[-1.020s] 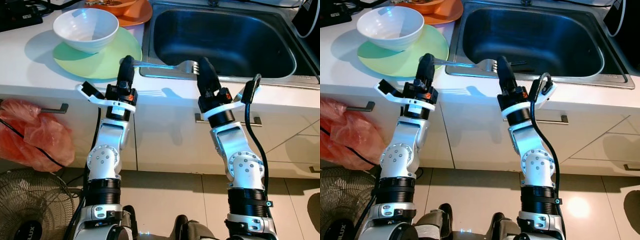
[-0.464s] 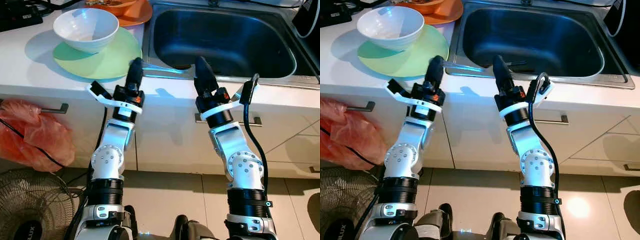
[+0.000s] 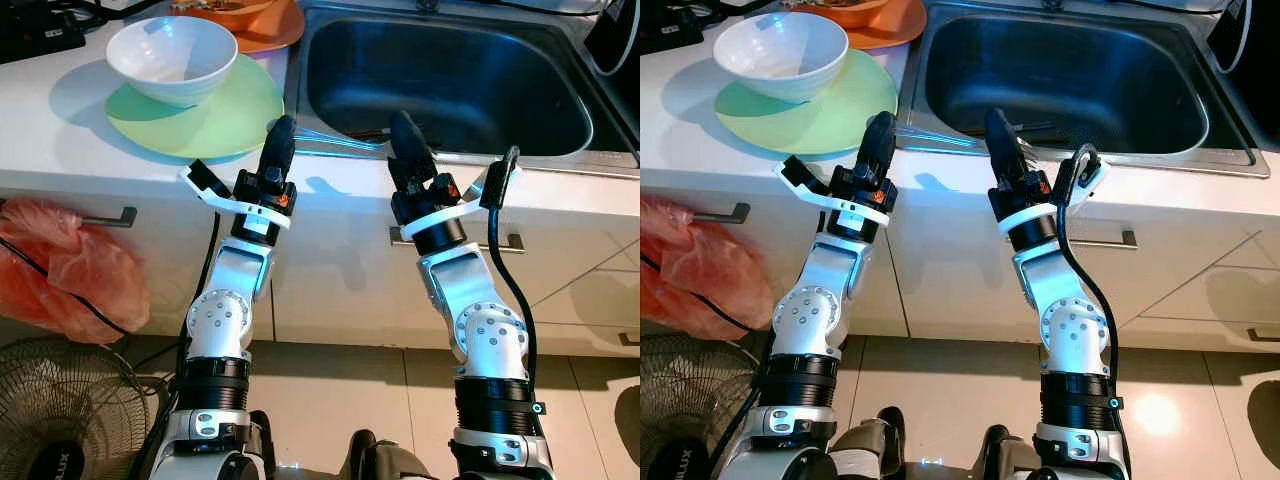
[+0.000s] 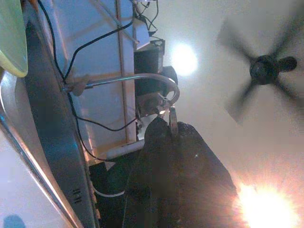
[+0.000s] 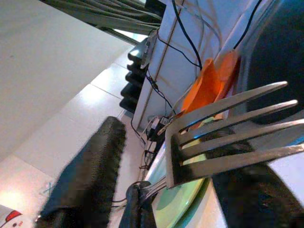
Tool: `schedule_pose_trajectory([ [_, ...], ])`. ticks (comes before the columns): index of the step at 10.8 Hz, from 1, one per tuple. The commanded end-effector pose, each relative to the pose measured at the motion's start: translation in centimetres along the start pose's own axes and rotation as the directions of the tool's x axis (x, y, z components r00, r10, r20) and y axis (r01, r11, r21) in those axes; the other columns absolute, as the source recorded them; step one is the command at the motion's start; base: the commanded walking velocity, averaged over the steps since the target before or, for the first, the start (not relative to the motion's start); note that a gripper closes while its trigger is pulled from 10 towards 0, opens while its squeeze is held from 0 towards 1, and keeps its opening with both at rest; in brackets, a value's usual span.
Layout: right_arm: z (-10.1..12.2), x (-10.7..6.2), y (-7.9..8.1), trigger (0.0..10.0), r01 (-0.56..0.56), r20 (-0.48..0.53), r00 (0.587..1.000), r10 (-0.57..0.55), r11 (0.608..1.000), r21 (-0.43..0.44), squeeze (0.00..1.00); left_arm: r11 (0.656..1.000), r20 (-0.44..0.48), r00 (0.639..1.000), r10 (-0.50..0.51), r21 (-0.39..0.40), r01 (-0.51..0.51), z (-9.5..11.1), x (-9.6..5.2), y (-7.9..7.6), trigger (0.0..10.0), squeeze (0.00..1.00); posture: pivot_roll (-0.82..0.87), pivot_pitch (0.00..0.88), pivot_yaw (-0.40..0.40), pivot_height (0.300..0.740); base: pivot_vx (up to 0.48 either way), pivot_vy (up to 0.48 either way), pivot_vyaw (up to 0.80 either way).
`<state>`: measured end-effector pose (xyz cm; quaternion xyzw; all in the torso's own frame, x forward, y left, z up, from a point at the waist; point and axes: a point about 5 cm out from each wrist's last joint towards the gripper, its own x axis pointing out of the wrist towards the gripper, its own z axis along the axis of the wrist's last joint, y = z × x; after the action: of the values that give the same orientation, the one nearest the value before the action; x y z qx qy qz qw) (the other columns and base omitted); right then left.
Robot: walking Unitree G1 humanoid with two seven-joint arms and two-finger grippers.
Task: Kitchen organization
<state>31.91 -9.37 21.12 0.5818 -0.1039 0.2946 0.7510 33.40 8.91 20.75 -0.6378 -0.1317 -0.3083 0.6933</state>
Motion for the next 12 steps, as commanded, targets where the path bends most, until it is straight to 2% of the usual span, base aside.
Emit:
schedule_pose_trajectory([
  [1,-0.78,-0.10,0.35,0.0,-0.019,0.034,0.999,0.017,0.998,0.064,0.00,0.984,-0.008,0.996,-0.090,-0.157,0.088,-4.36,2.03,-2.09,10.0,0.00,0.11,0.198,-0.056,0.740,0.000,0.000,0.00],
  [11,-0.53,-0.14,0.33,0.0,-0.024,0.057,0.998,0.019,0.997,0.078,0.00,0.986,-0.006,0.998,-0.067,-0.152,0.066,-4.37,1.97,-1.77,10.0,0.00,0.11,0.192,-0.054,0.740,0.000,0.000,0.00],
  [12,-0.60,-0.15,0.33,10.0,-0.024,0.049,0.999,0.020,0.997,0.078,0.00,0.987,-0.007,0.998,-0.056,-0.151,0.055,-4.38,1.94,-1.63,10.0,0.00,0.11,0.193,-0.054,0.740,0.000,0.000,0.00],
])
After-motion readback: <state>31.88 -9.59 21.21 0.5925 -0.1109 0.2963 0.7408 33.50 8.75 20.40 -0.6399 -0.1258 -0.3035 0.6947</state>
